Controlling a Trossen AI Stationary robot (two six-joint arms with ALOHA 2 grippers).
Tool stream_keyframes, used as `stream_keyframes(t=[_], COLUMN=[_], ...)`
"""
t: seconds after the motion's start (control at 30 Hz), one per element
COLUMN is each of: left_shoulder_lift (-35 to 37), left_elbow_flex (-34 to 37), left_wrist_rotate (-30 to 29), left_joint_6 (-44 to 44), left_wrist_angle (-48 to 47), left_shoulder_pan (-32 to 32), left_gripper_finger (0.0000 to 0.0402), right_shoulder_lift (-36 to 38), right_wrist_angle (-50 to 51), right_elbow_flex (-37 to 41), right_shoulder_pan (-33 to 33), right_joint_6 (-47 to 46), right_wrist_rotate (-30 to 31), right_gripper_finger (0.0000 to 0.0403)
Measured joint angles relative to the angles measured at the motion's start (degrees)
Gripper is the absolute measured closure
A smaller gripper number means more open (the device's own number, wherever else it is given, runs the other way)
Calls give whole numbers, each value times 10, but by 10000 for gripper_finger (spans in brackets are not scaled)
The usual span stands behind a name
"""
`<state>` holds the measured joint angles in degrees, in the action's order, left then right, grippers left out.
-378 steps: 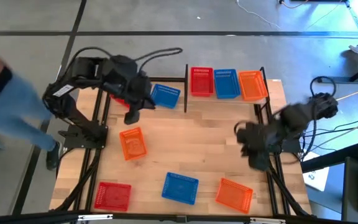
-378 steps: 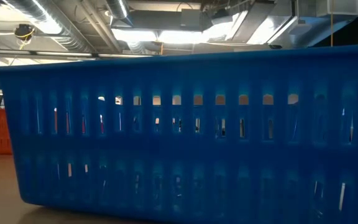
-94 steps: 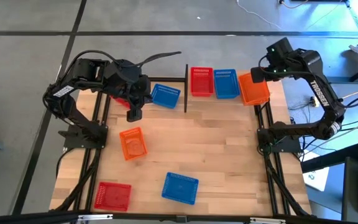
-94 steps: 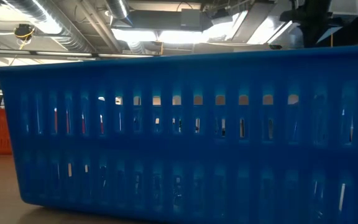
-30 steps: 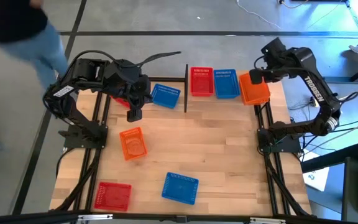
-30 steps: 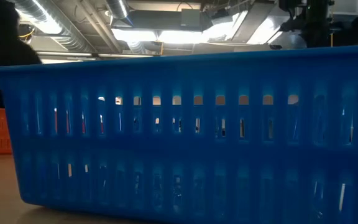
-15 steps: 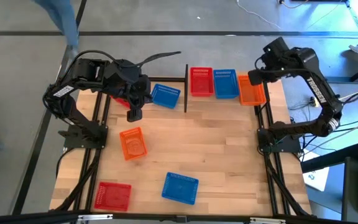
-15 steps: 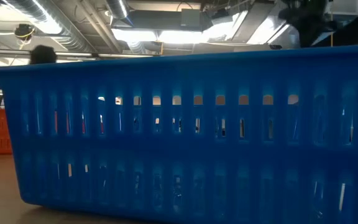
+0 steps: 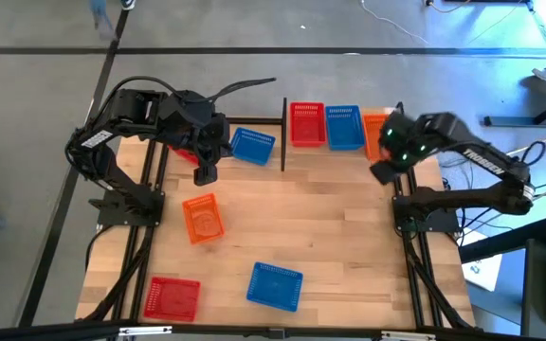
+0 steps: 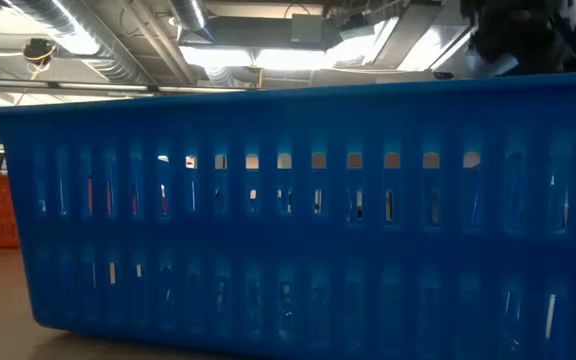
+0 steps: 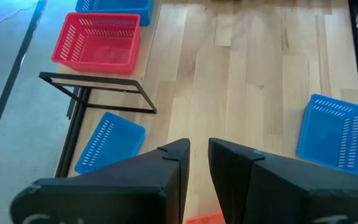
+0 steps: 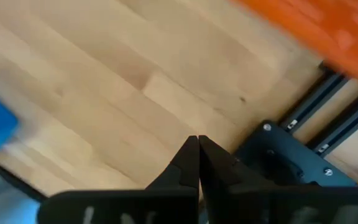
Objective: Stack baskets on shelf by color
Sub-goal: Adjust the stacked orange bins on the shelf
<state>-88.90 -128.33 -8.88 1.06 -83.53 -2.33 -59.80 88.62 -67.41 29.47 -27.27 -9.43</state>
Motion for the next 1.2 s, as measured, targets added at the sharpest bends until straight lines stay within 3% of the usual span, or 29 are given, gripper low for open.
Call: stream_keyframes(t=[0.27, 1.2], left_shoulder_lift=[0, 0], left_elbow_flex=[0, 0], left_wrist_rotate=[0, 0], left_joint_6=[0, 0], left_wrist_angle=[0, -9], left_shoulder_pan=[0, 0], left_gripper_finger=[351, 351], right_shoulder_lift=[-2, 0], right_wrist_angle=[-102, -127], right_elbow_flex=[86, 65], right_shoulder_pan=[-37, -39], right_joint_6=[-26, -57], right_wrist_rotate=[39, 230], right_gripper_finger=[403, 403])
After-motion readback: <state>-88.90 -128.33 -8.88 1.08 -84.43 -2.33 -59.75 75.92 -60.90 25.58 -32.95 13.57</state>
